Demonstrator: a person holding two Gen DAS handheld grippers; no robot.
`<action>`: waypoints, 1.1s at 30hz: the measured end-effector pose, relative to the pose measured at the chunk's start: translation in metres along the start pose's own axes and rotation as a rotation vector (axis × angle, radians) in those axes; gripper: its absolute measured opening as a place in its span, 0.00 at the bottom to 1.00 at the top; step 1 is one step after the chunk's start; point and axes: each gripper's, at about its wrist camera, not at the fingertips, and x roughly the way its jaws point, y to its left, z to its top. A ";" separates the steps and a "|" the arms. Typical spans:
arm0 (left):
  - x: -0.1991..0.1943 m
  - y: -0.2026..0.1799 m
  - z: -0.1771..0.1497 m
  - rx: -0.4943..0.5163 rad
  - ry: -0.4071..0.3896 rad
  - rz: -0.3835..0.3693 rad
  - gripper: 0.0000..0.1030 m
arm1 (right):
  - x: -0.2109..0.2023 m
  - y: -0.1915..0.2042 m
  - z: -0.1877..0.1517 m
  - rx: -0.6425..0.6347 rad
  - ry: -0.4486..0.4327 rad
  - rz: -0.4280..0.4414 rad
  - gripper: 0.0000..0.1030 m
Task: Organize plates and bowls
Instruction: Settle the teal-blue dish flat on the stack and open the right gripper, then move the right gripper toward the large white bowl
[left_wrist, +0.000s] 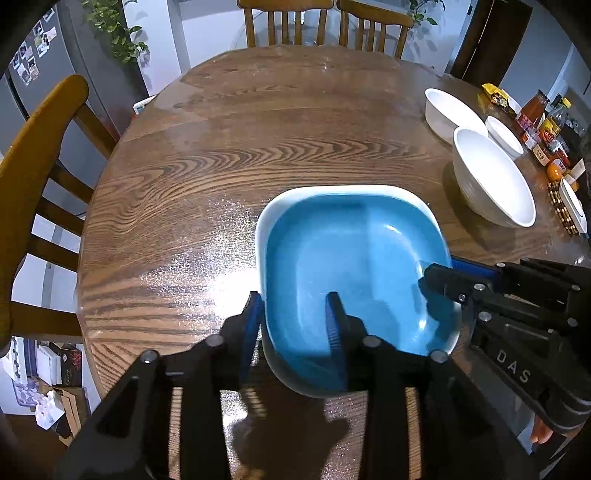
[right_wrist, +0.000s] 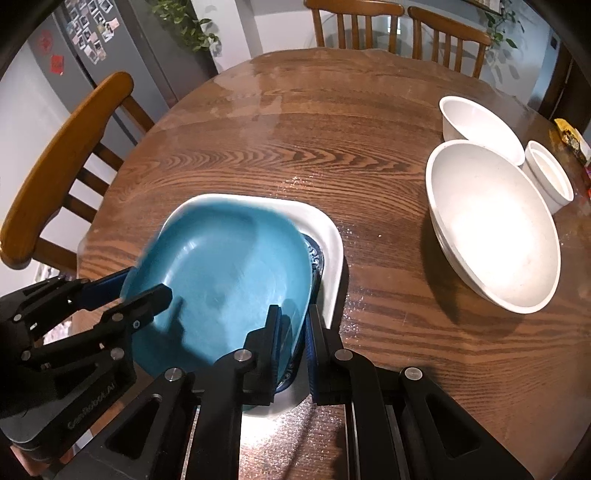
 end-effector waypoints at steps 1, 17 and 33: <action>-0.001 0.000 0.000 0.002 -0.002 0.001 0.37 | -0.001 0.000 0.000 0.002 -0.002 0.001 0.12; -0.028 0.002 0.002 -0.021 -0.062 0.004 0.70 | -0.025 -0.001 -0.006 0.016 -0.044 0.010 0.12; -0.055 -0.004 -0.002 -0.067 -0.077 -0.040 0.83 | -0.060 -0.014 -0.016 0.053 -0.106 0.015 0.40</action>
